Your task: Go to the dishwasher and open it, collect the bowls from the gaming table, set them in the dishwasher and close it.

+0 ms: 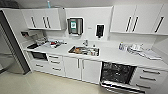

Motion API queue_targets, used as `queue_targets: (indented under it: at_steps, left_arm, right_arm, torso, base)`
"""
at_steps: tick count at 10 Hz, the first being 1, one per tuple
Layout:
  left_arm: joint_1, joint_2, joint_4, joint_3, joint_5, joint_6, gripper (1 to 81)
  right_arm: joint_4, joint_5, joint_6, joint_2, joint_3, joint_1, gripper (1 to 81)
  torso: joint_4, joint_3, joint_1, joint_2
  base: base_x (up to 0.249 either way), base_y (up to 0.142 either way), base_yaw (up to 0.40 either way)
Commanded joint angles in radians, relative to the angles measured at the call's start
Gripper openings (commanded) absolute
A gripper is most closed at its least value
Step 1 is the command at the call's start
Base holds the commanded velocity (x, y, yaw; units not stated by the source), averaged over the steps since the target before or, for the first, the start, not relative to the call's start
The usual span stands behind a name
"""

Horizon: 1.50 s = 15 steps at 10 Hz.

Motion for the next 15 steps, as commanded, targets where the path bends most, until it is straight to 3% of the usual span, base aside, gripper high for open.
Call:
queue_targets:
  at_steps: [1,6,15]
  left_arm:
    - [-0.032,-0.021,0.011,0.008,0.011,0.0,1.0]
    - [-0.033,-0.021,0.011,0.008,0.011,0.0,1.0]
    - [-0.032,-0.023,0.011,0.008,0.011,0.0,1.0]
  right_arm:
    - [-0.035,-0.037,-0.014,0.006,0.022,0.024,1.0]
    - [-0.036,-0.038,-0.014,0.009,0.022,0.025,1.0]
    - [-0.036,-0.037,-0.014,0.009,0.021,0.025,1.0]
  torso:
    - [0.0,0.0,0.0,0.0]
    - [0.0,0.0,0.0,0.0]
    - [0.0,0.0,0.0,-0.001]
  base:
    - [0.145,0.0,0.0]
    - [0.145,0.0,0.0]
    - [0.139,-0.072,0.0]
